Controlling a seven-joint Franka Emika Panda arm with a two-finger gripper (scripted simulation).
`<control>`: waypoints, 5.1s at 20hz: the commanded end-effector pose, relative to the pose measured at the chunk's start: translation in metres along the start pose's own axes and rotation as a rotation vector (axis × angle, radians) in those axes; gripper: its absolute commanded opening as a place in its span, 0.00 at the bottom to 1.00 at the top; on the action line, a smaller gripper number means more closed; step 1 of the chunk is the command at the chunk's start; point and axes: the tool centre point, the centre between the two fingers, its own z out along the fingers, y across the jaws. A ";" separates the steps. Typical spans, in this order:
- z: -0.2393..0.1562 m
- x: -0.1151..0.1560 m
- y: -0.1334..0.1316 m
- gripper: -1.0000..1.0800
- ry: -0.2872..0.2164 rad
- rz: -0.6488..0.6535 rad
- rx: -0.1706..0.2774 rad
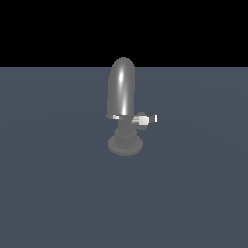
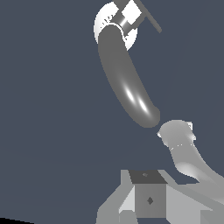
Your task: Turn on the faucet by rotating a designated handle.
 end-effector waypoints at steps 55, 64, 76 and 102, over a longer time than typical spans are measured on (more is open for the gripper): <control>0.136 0.228 0.052 0.00 -0.976 0.898 0.444; 0.170 0.228 0.077 0.00 -0.976 0.898 0.444; 0.202 0.248 0.085 0.00 -0.968 0.886 0.449; 0.236 0.304 0.068 0.00 -0.971 0.886 0.447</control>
